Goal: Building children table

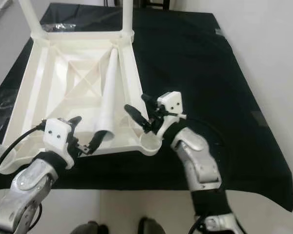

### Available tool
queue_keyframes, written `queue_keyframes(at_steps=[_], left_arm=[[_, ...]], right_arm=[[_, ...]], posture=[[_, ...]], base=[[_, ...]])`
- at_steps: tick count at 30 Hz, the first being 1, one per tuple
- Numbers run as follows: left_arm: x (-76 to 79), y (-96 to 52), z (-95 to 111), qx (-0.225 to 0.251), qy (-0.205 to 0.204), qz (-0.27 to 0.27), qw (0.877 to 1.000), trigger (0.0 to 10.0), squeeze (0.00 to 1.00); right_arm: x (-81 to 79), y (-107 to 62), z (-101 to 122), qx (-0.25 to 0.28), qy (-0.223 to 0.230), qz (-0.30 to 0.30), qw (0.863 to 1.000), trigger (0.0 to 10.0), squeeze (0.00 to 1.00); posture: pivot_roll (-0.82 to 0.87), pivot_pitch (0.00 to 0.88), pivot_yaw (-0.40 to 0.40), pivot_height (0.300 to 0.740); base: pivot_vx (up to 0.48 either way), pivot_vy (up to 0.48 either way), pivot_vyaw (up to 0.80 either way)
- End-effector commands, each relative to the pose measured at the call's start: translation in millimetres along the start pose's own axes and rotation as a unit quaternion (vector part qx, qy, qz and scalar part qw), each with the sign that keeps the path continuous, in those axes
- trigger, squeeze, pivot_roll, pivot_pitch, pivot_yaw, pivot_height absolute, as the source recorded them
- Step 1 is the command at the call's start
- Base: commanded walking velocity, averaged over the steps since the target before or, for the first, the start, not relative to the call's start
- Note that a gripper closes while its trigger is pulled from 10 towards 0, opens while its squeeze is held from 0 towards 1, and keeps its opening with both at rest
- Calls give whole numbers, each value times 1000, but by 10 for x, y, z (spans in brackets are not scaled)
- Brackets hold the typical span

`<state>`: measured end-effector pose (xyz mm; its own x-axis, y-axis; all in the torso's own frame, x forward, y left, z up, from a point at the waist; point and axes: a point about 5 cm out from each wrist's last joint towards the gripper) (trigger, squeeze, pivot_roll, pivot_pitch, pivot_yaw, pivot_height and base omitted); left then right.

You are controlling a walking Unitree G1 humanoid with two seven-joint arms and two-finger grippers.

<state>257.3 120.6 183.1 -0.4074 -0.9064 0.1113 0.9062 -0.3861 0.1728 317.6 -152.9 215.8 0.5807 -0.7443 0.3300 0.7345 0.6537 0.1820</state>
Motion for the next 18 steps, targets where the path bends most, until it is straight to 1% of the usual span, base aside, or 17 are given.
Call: queue_keyframes(at_steps=[1,2,5,7,8,9,10,11,13,18], left_arm=[[-24,-50,-31,-5,5,16,1000,10000,0],[-51,-77,-48,-8,16,30,999,10000,0],[-57,-133,-98,-21,27,35,999,10000,0],[-32,-157,-126,-28,30,27,999,10000,0],[15,-176,-153,-35,26,12,999,10000,0],[15,-176,-153,-35,26,12,999,10000,0],[53,-188,-169,-39,25,-1,999,10000,0],[53,-188,-169,-39,25,-1,999,10000,0],[103,-196,-168,-41,18,-23,999,10000,0],[77,-190,-148,-39,22,-28,999,10000,0]], right_arm=[[-42,-8,-10,4,5,13,1000,10000,0],[-11,-26,-2,1,-4,13,1000,10000,0],[19,-58,8,-8,-18,17,1000,10000,0],[1,-72,11,-12,-23,22,999,10000,0],[-36,-93,20,-13,-25,32,999,10000,0],[-36,-93,20,-13,-25,32,999,10000,0],[-69,-116,34,-11,-22,42,999,10000,0],[-69,-116,34,-11,-22,42,999,10000,0],[-116,-173,83,-5,-18,61,998,10000,0],[-147,-245,142,1,-12,76,997,10000,0]], posture=[[34,245,-61,740],[37,244,-63,740],[37,245,-64,740],[36,248,-66,740],[36,251,-65,740],[36,251,-65,740],[33,254,-63,740],[33,254,-63,740],[28,256,-61,740],[18,257,-60,740]], base=[[0,0,0],[0,0,0],[0,0,0],[0,0,0],[0,0,0],[0,0,0],[0,0,0],[0,0,0],[0,0,0],[0,0,0]])
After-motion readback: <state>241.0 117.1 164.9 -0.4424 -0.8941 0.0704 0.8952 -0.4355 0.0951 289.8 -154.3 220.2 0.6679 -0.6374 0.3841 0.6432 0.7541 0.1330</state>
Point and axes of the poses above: a point about 5 cm out from each wrist's last joint towards the gripper, its own y axis pointing out of the wrist towards the gripper, its own z axis along the axis of the wrist's last joint, x = y × z, and after that the axes turned 13 degrees about -y, right-handed
